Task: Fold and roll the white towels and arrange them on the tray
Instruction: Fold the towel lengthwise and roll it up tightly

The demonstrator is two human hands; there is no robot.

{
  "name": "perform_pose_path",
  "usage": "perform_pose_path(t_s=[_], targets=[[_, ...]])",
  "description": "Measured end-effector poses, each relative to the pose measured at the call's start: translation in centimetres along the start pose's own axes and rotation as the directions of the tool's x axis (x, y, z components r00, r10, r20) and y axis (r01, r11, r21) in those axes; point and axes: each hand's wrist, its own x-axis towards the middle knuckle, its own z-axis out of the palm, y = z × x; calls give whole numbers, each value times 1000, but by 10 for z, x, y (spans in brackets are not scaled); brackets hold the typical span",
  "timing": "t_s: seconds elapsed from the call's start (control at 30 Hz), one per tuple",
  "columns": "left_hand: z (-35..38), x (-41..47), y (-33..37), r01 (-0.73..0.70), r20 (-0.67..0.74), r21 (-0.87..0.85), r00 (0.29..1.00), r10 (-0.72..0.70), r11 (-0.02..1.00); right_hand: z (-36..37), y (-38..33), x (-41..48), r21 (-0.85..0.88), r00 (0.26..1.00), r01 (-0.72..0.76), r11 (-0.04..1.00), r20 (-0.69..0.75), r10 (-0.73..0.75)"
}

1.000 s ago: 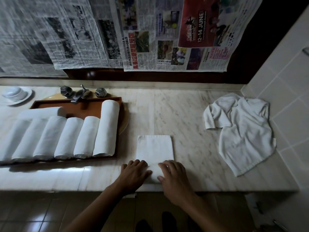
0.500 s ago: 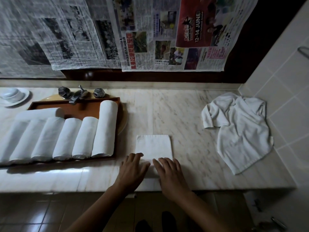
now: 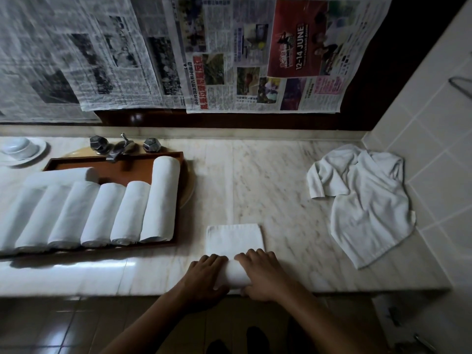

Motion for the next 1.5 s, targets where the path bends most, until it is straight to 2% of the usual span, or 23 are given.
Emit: perform_pose_path(t_s=[0.17,0.27,0.33,0.4,0.5,0.57,0.7,0.77,0.87,0.9,0.97,1.03,1.13,1.27,1.37,1.5], targets=[[3,1,1,41,-4,-75,999,-42,996,-4,1,4,31,999,-4,1000,44,3],[0,4,3,61,18,-47,998,-60,997,-5,2,1,69,999,-21,997,35,18],[-2,7,4,75,47,-19,996,-74,997,-2,0,-6,85,999,-26,996,-30,28],[-4,10,6,96,59,-35,994,-94,995,6,-5,-15,106,986,-15,994,-164,32],[-5,13,6,123,55,-130,992,-117,984,25,-16,-26,120,927,9,993,-374,36],[-5,15,4,137,57,-202,990,-128,970,34,-23,-29,110,909,12,994,-416,35],[-2,23,-2,225,75,-307,974,-212,925,36,-22,-24,14,945,-50,999,-322,52],[-1,28,-5,251,41,-261,967,-250,932,34,-18,-19,-16,954,-51,999,-298,44],[3,29,-9,223,-4,-93,974,-224,970,28,-14,-9,-34,958,-45,998,-284,33],[4,28,-9,207,-29,-89,977,-211,974,26,-13,-5,-37,961,-50,998,-275,37],[2,19,-5,162,-81,-146,981,-175,976,22,-10,1,-51,970,-58,997,-241,44],[-2,10,-3,120,-70,-153,989,-132,981,17,-8,4,-53,976,-47,997,-215,35],[-8,0,-2,139,-51,-123,988,-146,983,8,-7,1,-30,988,-14,999,-155,9],[-6,-9,-1,146,-47,-164,987,-155,976,-2,-8,-8,-20,995,14,1000,-97,-16],[-3,-14,0,132,-15,-156,991,-136,979,-5,-8,-8,-19,999,5,1000,-41,-6],[-4,-12,6,174,-22,-197,983,-182,965,-11,-7,-4,13,1000,-4,1000,19,3]])
